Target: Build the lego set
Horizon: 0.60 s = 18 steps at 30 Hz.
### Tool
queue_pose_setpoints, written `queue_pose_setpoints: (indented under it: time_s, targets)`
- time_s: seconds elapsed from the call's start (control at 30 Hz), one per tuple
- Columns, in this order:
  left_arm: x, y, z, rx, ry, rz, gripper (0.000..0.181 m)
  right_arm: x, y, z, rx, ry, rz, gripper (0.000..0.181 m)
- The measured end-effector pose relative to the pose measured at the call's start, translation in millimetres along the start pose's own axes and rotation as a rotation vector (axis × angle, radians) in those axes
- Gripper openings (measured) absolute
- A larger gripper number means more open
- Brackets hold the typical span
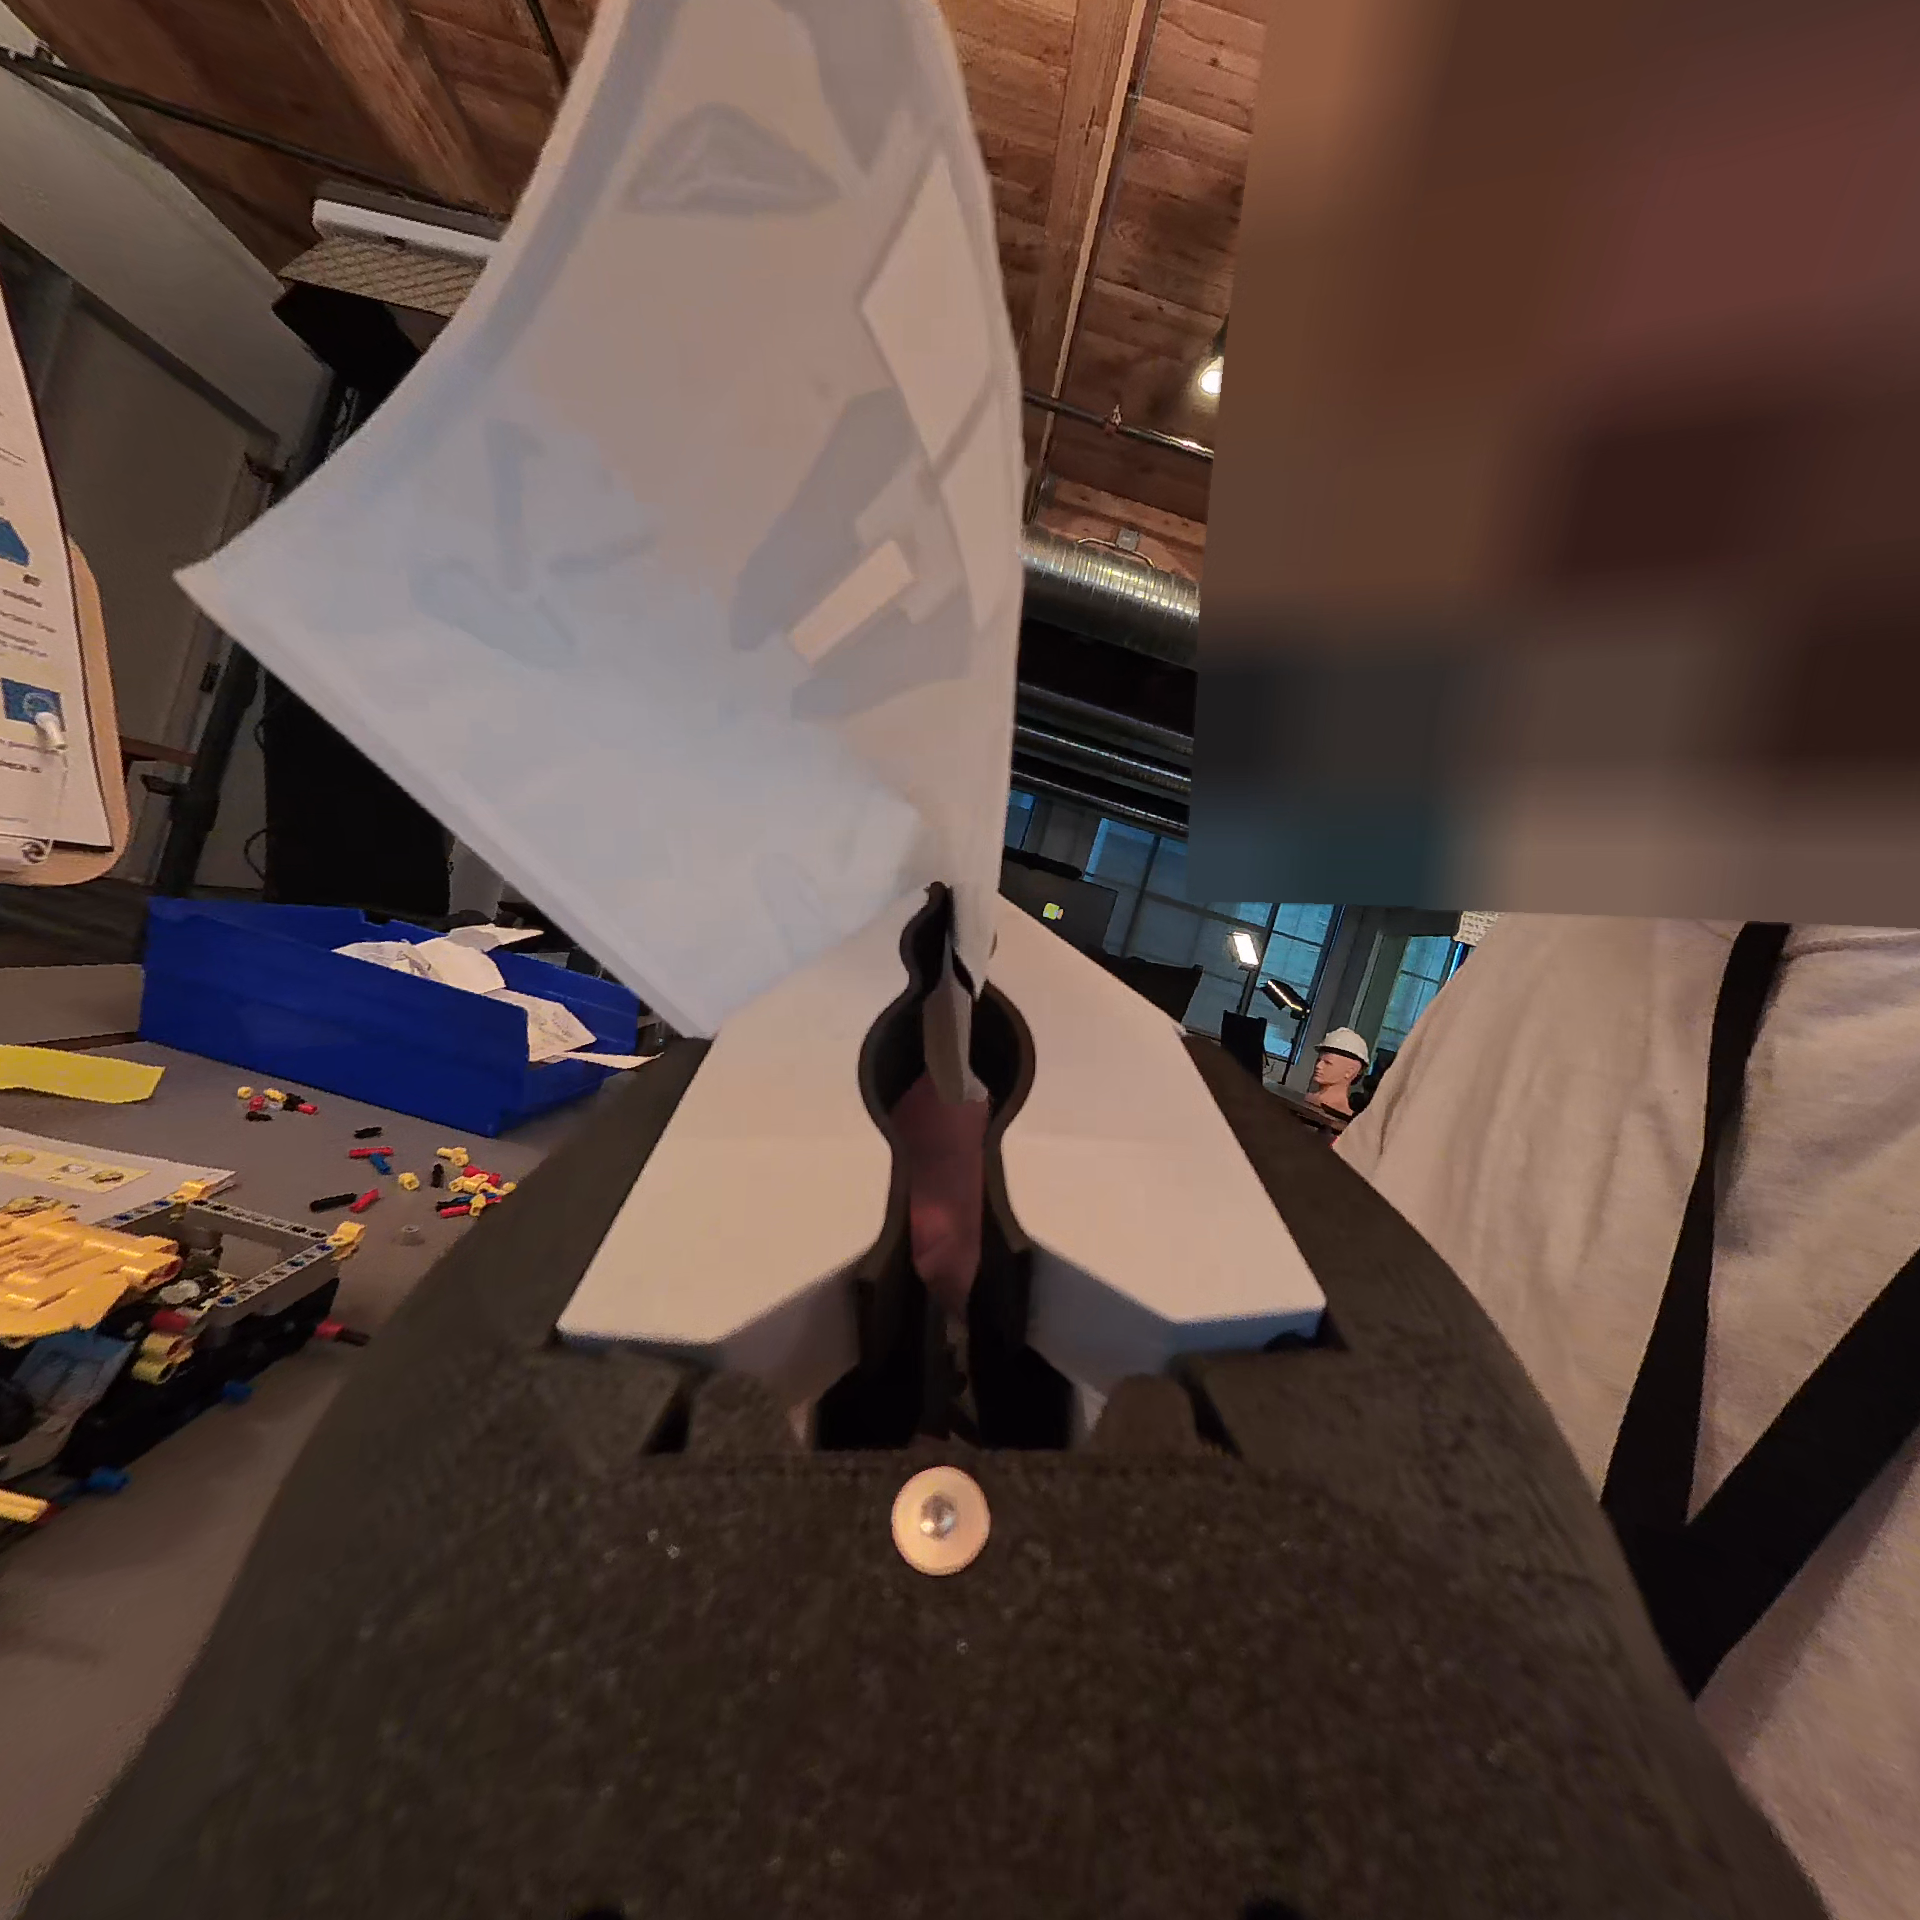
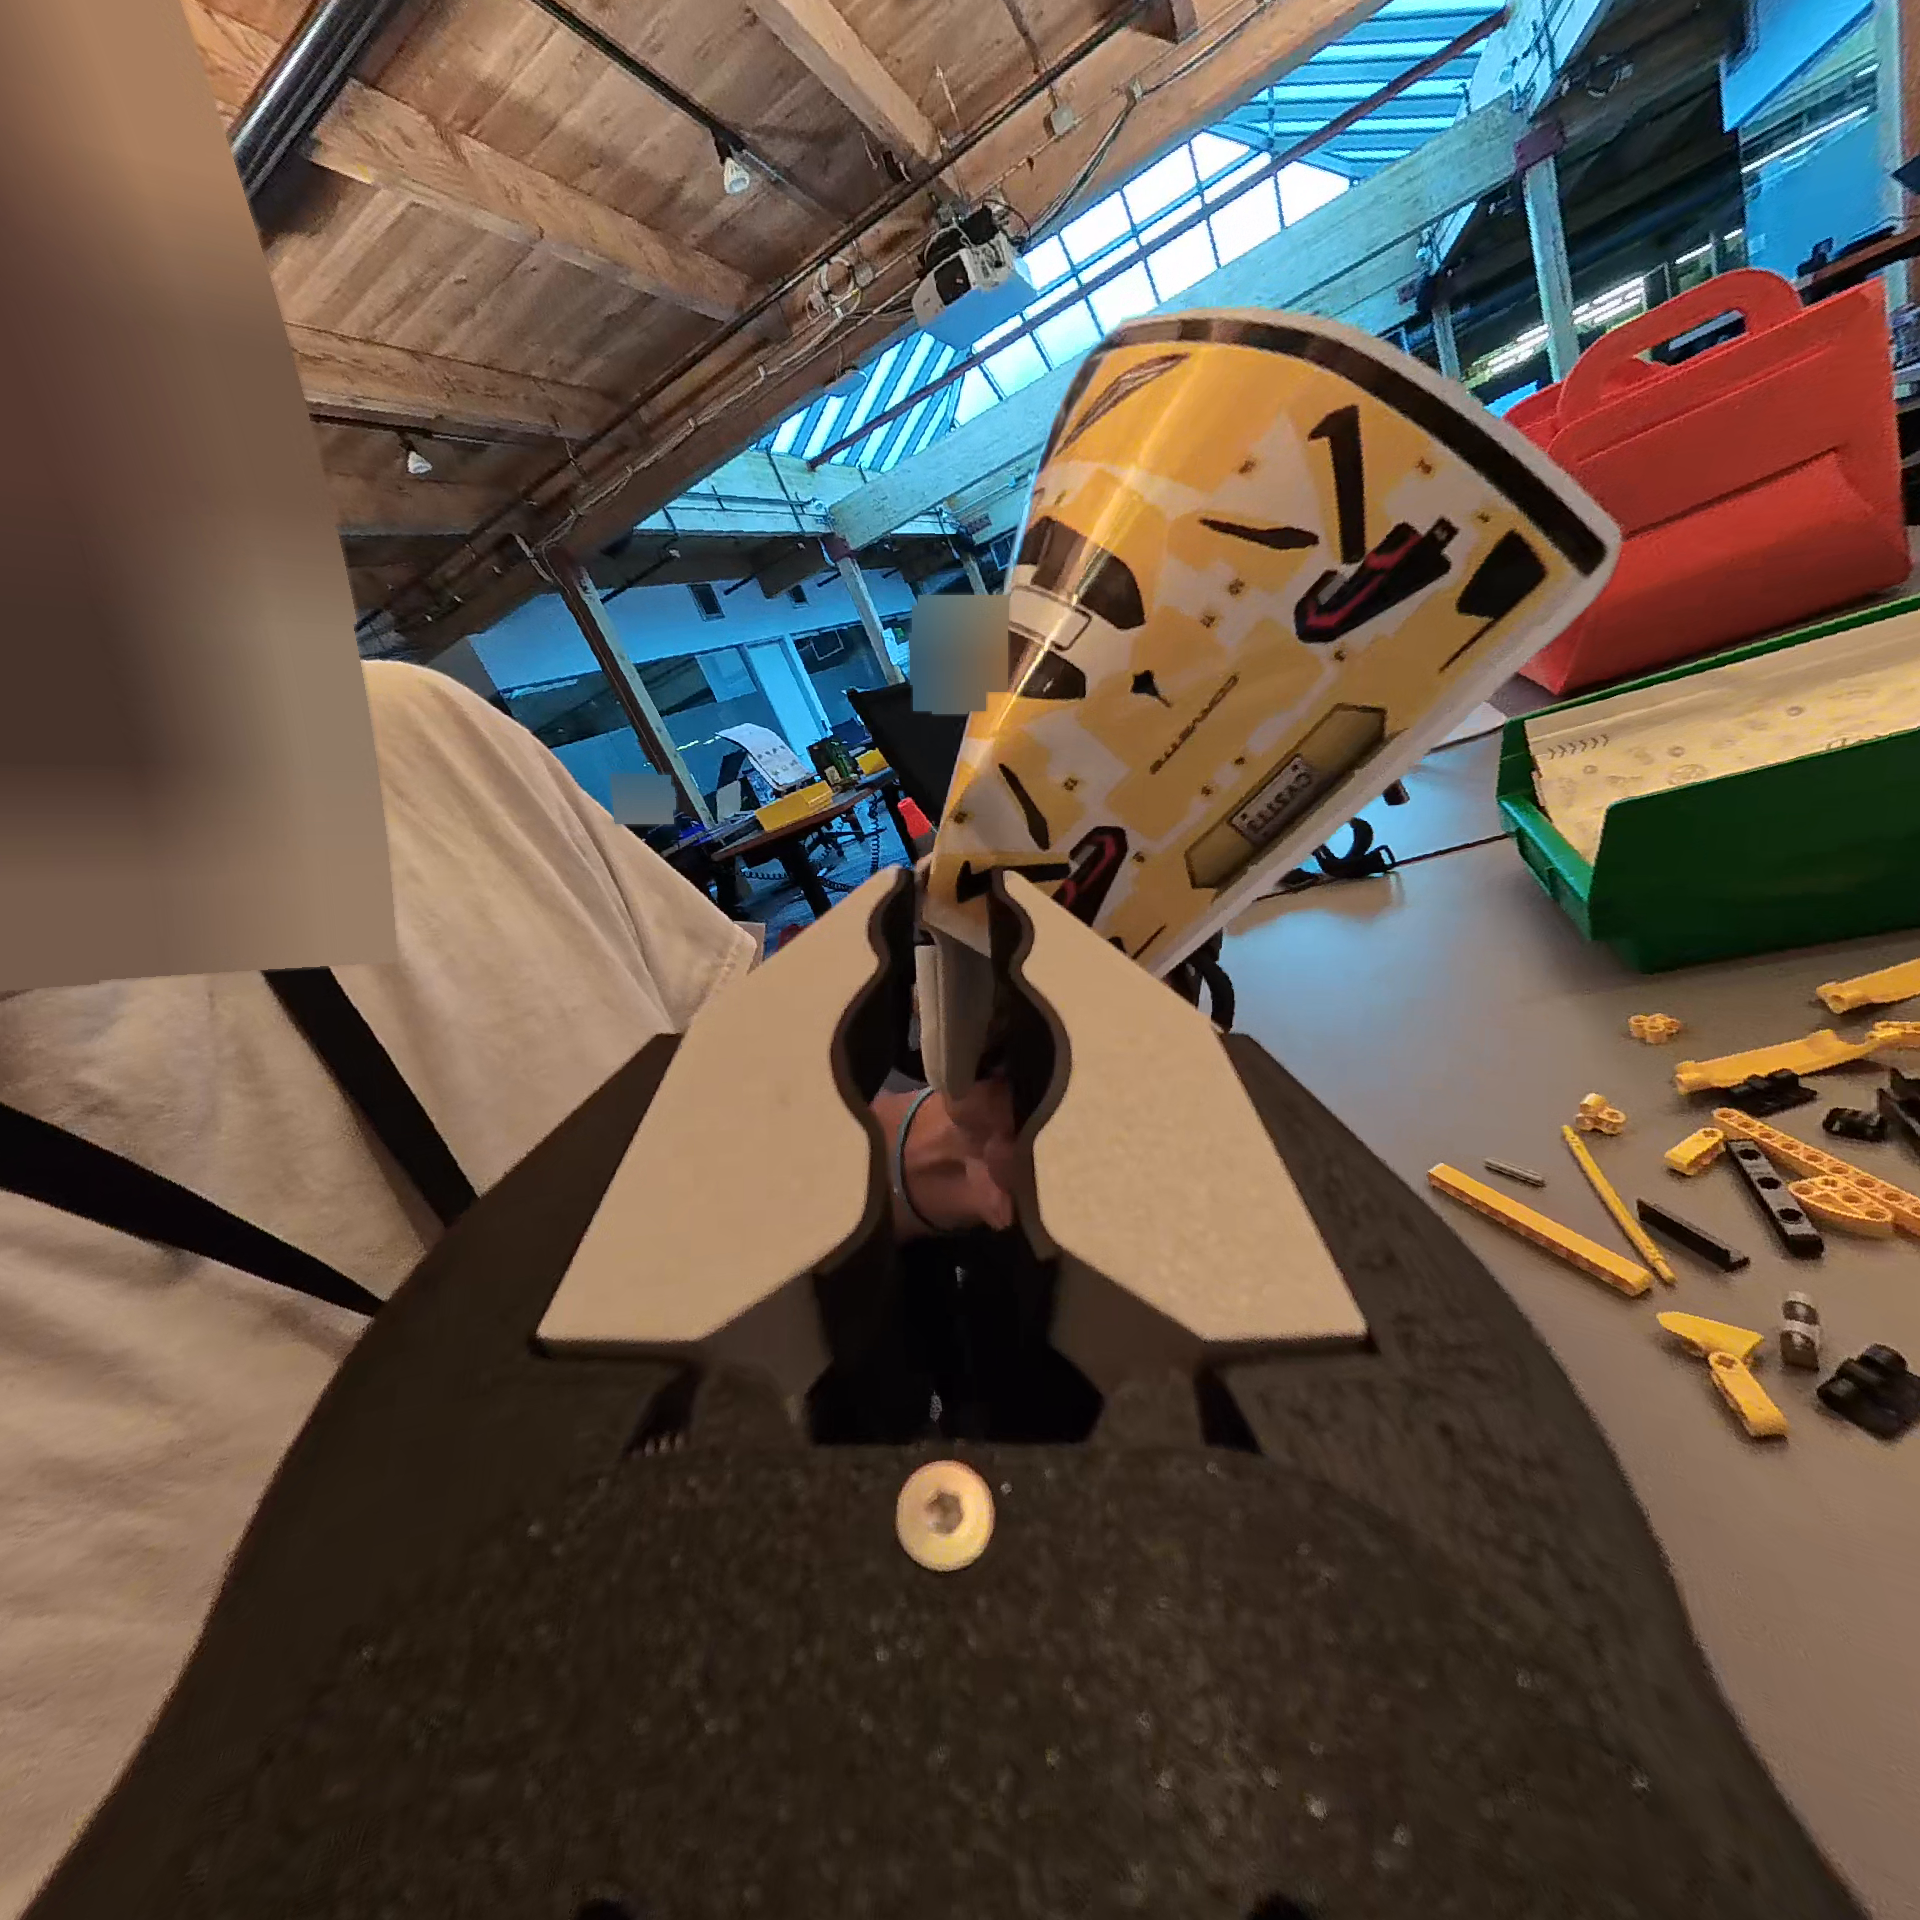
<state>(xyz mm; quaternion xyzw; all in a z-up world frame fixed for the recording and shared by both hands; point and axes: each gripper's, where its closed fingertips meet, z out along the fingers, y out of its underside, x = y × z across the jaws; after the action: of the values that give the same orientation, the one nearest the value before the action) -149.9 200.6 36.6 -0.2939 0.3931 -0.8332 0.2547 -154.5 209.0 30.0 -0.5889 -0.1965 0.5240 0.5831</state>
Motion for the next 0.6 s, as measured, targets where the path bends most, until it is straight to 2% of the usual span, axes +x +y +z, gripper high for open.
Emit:
queue_pose_setpoints:
  time_s: [0.47,0.6]
  targets:
    - [-1.1,3.1,-0.7,-0.024,-0.018,0.012,0.000,1.8,0.4,-6.3,0.001,-0.021,0.020,0.007]
    - [-3.4,1.1,-3.4,-0.017,-0.031,0.016,0.000,4.4,-3.7,-12.0,0.023,-0.007,0.012,0.000]
